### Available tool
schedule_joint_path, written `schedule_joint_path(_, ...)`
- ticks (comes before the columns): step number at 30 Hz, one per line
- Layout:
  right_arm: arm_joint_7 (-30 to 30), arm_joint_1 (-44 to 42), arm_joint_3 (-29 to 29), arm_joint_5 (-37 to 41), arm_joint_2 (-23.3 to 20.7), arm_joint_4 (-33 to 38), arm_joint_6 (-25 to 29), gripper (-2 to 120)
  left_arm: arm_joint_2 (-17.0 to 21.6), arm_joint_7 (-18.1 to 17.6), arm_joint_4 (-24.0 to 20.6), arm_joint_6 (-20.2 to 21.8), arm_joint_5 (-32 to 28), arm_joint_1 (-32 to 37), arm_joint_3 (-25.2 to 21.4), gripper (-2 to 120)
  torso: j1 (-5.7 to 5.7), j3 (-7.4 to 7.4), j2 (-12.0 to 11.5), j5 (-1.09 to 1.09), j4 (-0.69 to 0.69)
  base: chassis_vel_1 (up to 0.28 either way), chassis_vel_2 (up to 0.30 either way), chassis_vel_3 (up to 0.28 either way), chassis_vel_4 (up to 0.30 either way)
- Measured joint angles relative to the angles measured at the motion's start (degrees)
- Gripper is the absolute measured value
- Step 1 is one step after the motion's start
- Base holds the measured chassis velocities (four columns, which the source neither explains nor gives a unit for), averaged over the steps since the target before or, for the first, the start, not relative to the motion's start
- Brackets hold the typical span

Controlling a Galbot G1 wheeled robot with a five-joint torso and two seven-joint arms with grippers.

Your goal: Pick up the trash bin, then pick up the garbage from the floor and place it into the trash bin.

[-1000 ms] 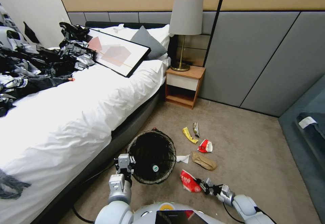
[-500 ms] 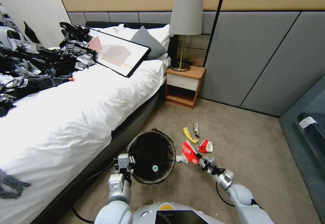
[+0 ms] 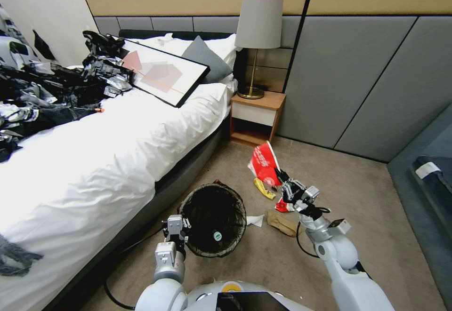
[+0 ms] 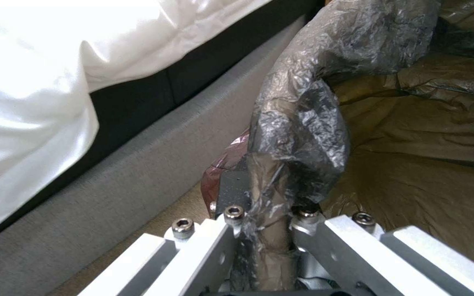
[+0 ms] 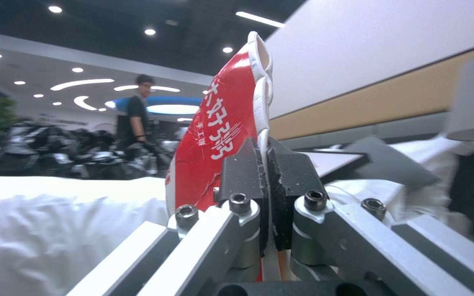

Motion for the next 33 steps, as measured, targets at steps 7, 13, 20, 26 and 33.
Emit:
schedule_joint_path(7, 1.39, -0.43, -8.29, -3.11, -6.72, 1.05, -1.97, 0, 0.02, 0.03, 0.3, 0.0, 0.12, -0.02, 0.6, 0, 0.0, 0.0, 0.0, 0.0, 0.01, 0.0, 0.0, 0.0, 0.0)
schedule_joint_path(13, 2.34, -1.51, -13.29, -6.89, -7.38, -1.25, -1.88, 0, -0.04, 0.04, 0.32, 0.01, 0.23, -0.02, 0.97, 0, 0.0, 0.0, 0.0, -0.01, 0.0, 0.0, 0.0, 0.0, 0.0)
schedule_joint_path(20, 2.54, -1.64, -16.0, -10.13, -5.74, -7.19, -0.34, 0, -0.04, 0.06, 0.12, 0.02, 0.4, 0.07, 1.11, 0, 0.0, 0.0, 0.0, -0.01, 0.0, 0.0, 0.0, 0.0, 0.0)
schedule_joint_path(26, 2.05, -1.86, -15.8, -10.8, -4.33, -10.09, 1.06, 0, -0.04, 0.06, -0.07, 0.02, 0.41, 0.12, 0.89, 0, 0.0, 0.0, 0.0, -0.01, 0.0, 0.0, 0.0, 0.0, 0.0)
schedule_joint_path(33, 1.28, -2.4, -15.71, -12.05, -2.48, -13.89, 2.84, 0, -0.07, 0.05, -0.16, 0.02, 0.41, 0.06, 0.82, 0, 0.0, 0.0, 0.0, 0.0, 0.0, 0.0, 0.0, 0.0, 0.0)
